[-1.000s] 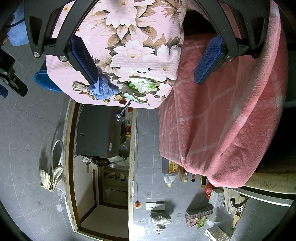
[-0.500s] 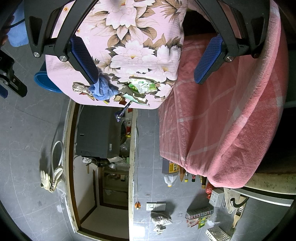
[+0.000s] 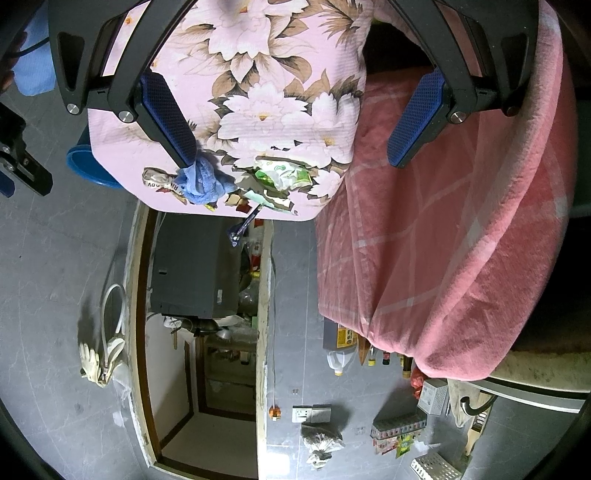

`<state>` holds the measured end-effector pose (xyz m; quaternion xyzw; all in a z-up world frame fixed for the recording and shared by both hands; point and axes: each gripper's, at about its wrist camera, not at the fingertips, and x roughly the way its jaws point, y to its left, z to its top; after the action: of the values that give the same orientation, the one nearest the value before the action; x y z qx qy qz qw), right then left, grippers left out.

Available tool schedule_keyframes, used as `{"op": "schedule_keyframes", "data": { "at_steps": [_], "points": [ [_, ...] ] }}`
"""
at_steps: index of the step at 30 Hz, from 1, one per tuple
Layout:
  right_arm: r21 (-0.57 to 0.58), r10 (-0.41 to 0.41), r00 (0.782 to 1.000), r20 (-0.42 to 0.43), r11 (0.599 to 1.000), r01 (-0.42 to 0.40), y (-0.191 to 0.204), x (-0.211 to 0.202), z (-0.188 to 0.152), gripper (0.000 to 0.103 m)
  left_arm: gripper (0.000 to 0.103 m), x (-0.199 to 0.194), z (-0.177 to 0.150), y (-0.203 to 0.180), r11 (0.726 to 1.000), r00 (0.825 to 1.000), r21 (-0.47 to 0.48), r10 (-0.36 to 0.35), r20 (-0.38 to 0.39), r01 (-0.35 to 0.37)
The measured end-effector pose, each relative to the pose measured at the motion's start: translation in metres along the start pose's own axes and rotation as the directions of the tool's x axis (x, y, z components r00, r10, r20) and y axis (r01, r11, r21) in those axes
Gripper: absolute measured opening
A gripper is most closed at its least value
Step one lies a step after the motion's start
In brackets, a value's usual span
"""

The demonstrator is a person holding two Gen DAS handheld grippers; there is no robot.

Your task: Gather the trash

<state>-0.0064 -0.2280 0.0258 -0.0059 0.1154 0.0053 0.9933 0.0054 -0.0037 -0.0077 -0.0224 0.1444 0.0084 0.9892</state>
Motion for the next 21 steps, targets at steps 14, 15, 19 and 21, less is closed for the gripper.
{"op": "schedule_keyframes", "data": {
  "at_steps": [14, 15, 19, 21],
  "points": [
    [0.054, 0.07, 0.997, -0.024, 0.996, -0.069, 0.003, 0.047, 0.013, 0.103, 0.101, 0.051, 0.018, 0.011, 0.999, 0.995, 0.006, 0.04, -0.092, -0.039],
    [0.055, 0.081, 0.996, -0.033, 0.995, -0.079, 0.004, 0.055, 0.015, 0.103, 0.101, 0.057, 0.019, 0.012, 0.999, 0.994, 0.005, 0.044, -0.104, -0.044],
    [0.065, 0.142, 0.988, -0.067, 0.988, -0.138, 0.007, 0.084, 0.022, 0.103, 0.101, 0.085, 0.025, 0.017, 0.999, 0.988, -0.014, 0.046, -0.146, -0.049],
    [0.07, 0.17, 0.982, -0.083, 0.984, -0.164, 0.009, 0.1, 0.024, 0.103, 0.101, 0.097, 0.027, 0.02, 0.999, 0.985, -0.025, 0.042, -0.168, -0.047]
  ]
}}
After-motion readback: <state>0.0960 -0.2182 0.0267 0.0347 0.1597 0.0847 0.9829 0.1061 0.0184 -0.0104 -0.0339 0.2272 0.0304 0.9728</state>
